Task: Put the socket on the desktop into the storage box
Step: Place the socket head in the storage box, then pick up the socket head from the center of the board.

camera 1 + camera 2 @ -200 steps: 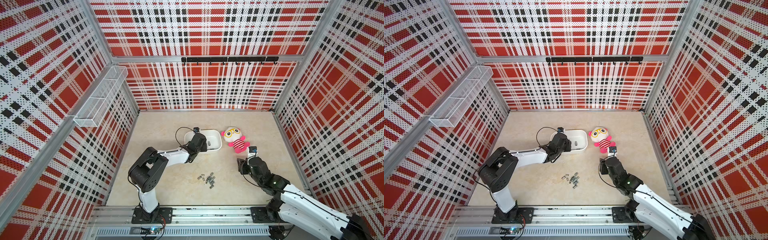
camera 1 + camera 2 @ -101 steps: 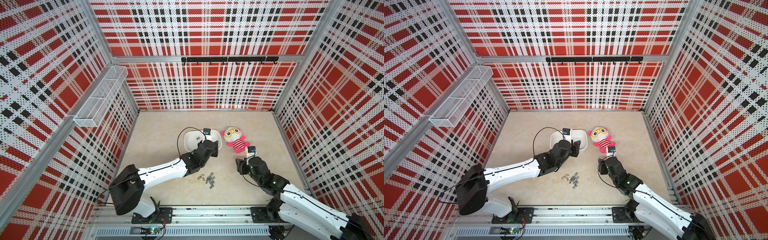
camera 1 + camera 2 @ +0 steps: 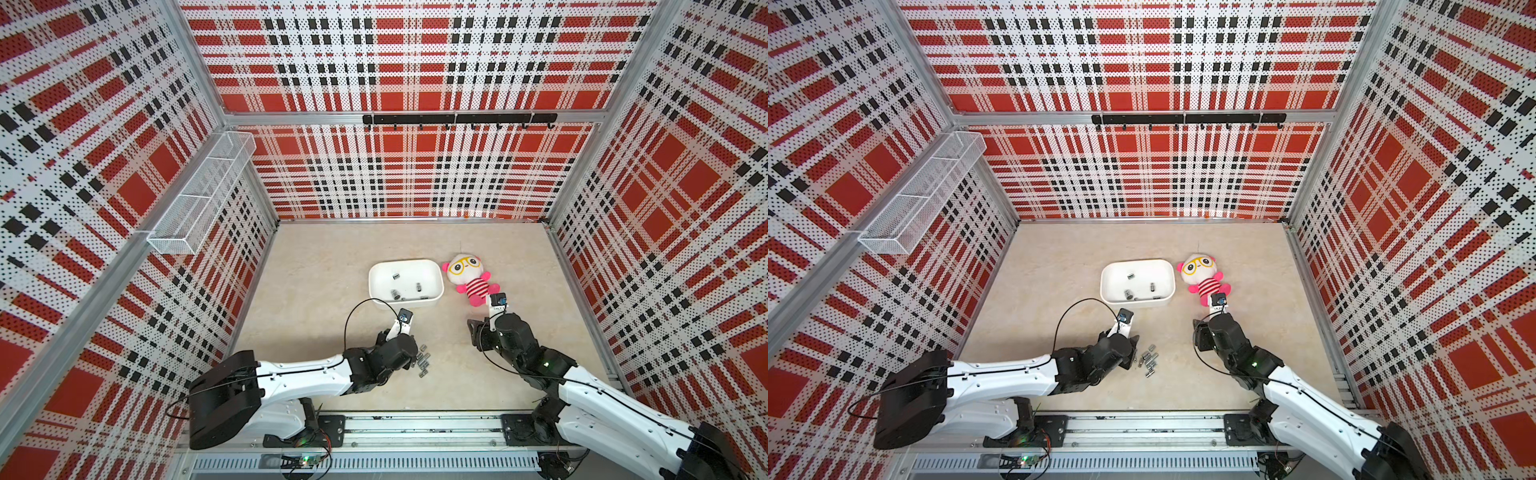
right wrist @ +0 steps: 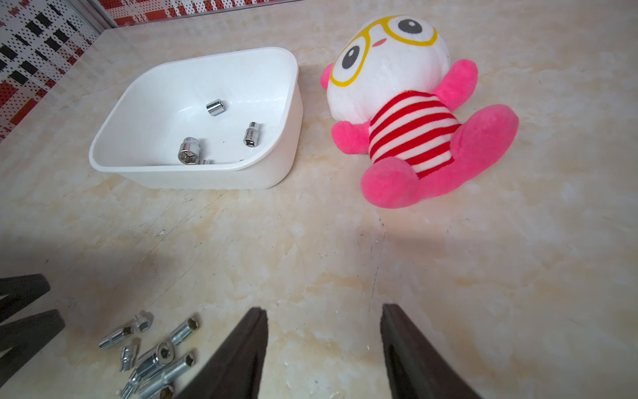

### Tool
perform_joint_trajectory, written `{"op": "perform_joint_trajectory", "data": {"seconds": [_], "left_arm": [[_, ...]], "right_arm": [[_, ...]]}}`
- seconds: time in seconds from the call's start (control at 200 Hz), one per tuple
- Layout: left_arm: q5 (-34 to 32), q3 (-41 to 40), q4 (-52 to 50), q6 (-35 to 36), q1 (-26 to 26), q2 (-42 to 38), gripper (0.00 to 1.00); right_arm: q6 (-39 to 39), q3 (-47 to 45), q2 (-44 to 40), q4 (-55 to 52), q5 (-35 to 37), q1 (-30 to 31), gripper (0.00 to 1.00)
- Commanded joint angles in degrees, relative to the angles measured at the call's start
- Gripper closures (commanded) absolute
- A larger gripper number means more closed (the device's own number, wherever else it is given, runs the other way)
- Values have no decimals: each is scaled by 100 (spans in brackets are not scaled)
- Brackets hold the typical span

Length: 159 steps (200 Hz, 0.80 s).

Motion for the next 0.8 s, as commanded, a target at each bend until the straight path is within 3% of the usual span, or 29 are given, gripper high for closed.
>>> {"op": "perform_joint_trajectory", "data": {"seconds": [0.0, 0.175, 0.301, 0.476, 0.792], "left_arm": [[-54, 259, -52, 100, -36, 373, 58], [85, 301, -84, 188, -58, 570, 61], [683, 290, 80, 331, -73, 635, 62], [1026, 379, -3, 498, -212, 818, 67], [927, 500, -189, 514, -307, 1073, 67]], "right_arm": [[-97, -44, -56, 215, -124, 136, 41], [-177, 4, 127, 322, -191, 364, 41], [-240, 123, 404, 312, -43, 609, 42], [-285, 265, 771, 267, 158, 776, 44], [-202, 196, 530, 228, 358, 776, 43]]}}
